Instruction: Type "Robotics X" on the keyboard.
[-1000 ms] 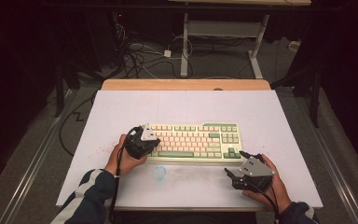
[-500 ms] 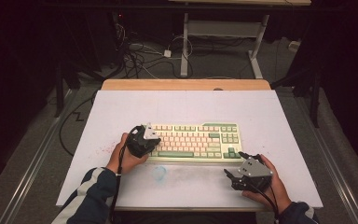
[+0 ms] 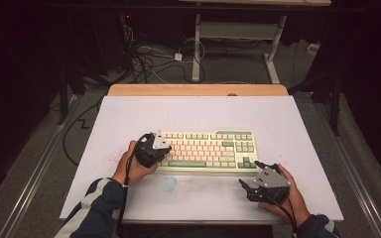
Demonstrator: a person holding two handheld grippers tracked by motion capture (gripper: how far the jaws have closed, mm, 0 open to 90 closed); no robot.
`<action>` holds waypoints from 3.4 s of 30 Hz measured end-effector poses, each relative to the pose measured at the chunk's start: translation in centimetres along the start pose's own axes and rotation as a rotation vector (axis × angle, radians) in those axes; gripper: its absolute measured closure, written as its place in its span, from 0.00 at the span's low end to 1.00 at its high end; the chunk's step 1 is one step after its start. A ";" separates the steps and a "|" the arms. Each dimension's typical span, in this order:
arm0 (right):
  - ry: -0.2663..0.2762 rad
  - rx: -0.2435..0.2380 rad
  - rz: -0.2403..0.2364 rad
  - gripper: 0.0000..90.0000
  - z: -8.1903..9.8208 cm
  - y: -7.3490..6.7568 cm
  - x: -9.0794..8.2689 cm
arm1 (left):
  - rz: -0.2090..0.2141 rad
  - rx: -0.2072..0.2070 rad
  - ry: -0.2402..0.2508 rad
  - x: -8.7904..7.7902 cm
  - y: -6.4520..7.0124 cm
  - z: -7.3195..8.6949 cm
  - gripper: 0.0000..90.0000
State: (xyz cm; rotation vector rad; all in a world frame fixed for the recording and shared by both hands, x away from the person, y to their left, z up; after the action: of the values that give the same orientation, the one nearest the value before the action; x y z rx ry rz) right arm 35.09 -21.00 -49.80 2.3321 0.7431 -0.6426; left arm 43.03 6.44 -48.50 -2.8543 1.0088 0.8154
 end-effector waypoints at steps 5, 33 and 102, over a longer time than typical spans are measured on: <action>-0.002 0.001 0.000 0.27 0.0 0.0 0.0 | 0.005 -0.010 0.020 -0.5 0.0 -0.4 0.96; -0.006 -0.006 -0.010 0.27 0.0 -0.2 0.1 | 0.061 0.022 0.046 -1.8 2.5 -0.7 0.97; -0.025 -0.036 -0.024 0.28 0.2 -0.5 0.3 | 0.103 0.103 -0.026 -0.7 4.7 1.2 0.93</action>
State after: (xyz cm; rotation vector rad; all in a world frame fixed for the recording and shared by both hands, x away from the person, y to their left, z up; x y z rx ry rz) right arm 34.91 -20.67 -50.33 2.2812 0.7663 -0.6627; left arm 39.26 3.37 -48.44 -2.7185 1.1670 0.7802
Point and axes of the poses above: each handheld gripper's, and its own axes: x roughly forward along the jaws, z roughly out of its underside, y roughly to its right, the point moved 6 cm from there along x, roughly forward along the jaws, and after that the axes turned 5 degrees about -y, right-handed, at the moved point
